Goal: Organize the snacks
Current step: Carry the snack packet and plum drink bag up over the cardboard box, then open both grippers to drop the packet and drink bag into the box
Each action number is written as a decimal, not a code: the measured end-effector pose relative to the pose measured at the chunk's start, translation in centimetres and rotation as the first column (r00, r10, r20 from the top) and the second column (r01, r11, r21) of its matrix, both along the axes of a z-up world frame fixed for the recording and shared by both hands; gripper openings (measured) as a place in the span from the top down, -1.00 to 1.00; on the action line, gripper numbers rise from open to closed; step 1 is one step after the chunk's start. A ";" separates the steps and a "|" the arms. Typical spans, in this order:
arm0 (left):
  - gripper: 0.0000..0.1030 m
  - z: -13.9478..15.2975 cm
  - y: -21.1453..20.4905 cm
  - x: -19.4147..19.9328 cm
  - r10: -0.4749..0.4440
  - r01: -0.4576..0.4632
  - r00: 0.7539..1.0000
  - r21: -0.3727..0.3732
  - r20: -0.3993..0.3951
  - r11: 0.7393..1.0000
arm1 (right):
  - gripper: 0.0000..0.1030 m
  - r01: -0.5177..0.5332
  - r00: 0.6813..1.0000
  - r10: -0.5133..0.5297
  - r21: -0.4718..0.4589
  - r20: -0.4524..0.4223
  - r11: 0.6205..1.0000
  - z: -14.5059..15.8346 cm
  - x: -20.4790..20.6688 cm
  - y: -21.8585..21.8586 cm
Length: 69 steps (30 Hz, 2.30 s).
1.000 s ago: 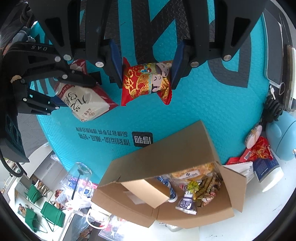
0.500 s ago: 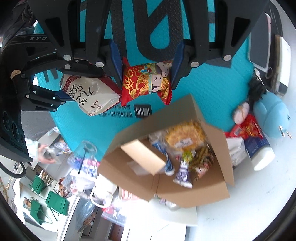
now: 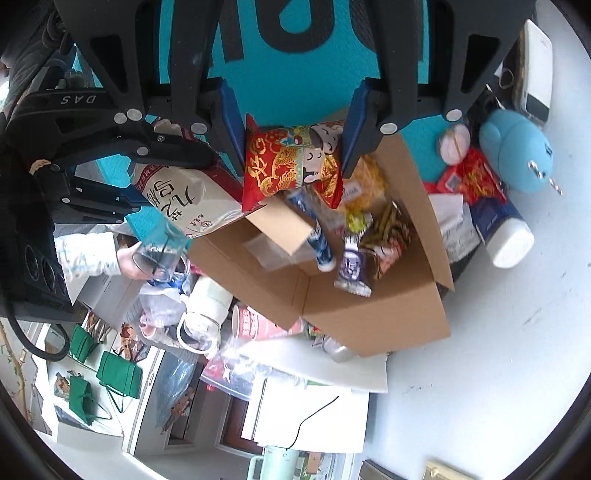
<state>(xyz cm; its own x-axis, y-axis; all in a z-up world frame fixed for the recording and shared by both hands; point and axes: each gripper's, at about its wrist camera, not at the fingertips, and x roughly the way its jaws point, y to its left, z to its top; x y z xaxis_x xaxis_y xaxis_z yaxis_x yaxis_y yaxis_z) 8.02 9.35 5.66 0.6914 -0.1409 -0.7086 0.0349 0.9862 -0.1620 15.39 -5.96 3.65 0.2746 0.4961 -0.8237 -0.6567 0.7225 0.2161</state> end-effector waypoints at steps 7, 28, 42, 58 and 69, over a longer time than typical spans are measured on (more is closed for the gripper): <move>0.08 1.3 1.2 3.0 0.018 -0.018 0.999 0.011 0.038 1.000 | 0.10 0.013 1.000 -0.013 0.007 0.019 1.000 0.8 3.9 0.5; 0.08 -0.7 3.3 12.9 0.090 -0.089 0.996 0.142 -0.002 0.986 | 0.09 0.131 0.991 -0.131 0.018 0.026 0.991 -2.8 14.0 2.2; 0.07 -5.5 4.3 15.7 0.161 -0.128 0.975 0.200 -0.155 0.971 | 0.05 0.132 0.991 -0.132 -0.044 0.000 0.990 -6.7 14.9 3.5; -0.19 -6.0 4.7 15.6 0.202 -0.160 0.963 0.222 -0.180 0.962 | -0.27 0.176 0.984 -0.174 -0.083 0.026 0.981 -5.9 14.1 3.1; -0.44 -2.7 3.5 15.3 0.214 -0.183 0.971 0.252 -0.104 0.950 | -0.35 0.223 0.975 -0.221 -0.053 0.040 0.973 -3.8 14.2 1.7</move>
